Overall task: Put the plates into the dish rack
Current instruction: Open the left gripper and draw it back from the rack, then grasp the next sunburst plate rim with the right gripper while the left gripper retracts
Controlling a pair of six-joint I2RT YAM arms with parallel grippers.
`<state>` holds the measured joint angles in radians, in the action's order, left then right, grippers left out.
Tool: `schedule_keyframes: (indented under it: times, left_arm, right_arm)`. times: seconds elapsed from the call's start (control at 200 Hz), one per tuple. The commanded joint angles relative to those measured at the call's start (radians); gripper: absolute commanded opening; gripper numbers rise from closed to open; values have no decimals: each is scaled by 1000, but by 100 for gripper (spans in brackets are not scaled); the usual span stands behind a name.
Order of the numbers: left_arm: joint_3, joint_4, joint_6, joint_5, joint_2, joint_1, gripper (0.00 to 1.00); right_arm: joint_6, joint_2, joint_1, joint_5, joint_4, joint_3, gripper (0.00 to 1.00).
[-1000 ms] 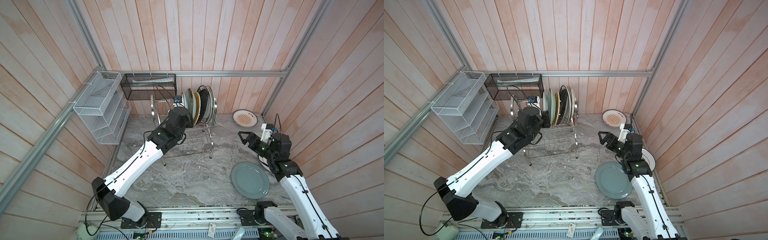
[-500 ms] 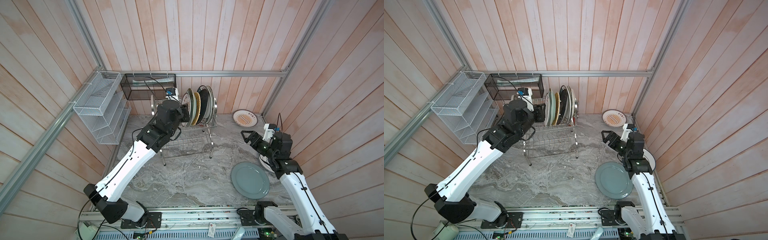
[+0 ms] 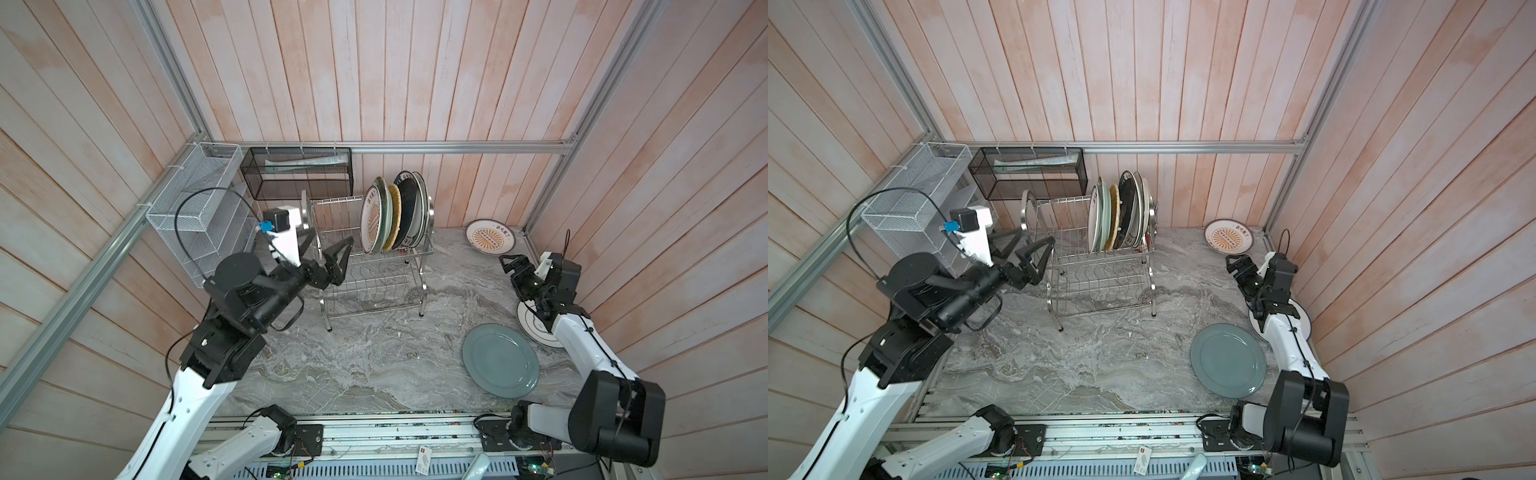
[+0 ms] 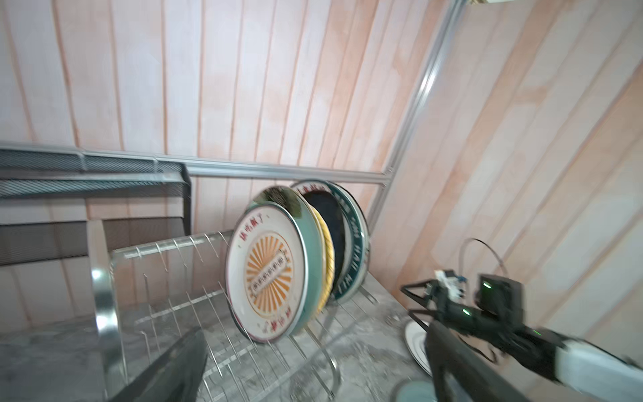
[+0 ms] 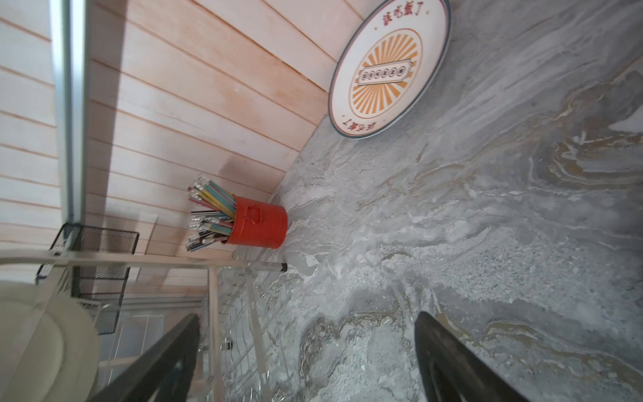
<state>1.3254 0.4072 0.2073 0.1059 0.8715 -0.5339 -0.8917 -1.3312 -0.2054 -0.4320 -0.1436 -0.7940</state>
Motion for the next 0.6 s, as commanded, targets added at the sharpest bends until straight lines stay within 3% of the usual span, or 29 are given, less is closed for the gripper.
schedule_keyframes:
  times: [0.0, 0.1, 0.305, 0.595]
  left_arm:
    - [-130, -33, -102, 257, -83, 0, 100]
    - [-264, -46, -161, 356, -174, 1, 100]
    - [-504, -146, -154, 416, -265, 1, 100]
    - [-612, -306, -63, 428, -255, 0, 100]
  right_arm:
    - [-98, -135, -31, 6, -203, -7, 94]
    - [-146, -275, -41, -10, -294, -52, 92]
    - [-215, -534, -65, -37, -376, -207, 91]
    - [-332, -810, -75, -58, -407, -417, 86]
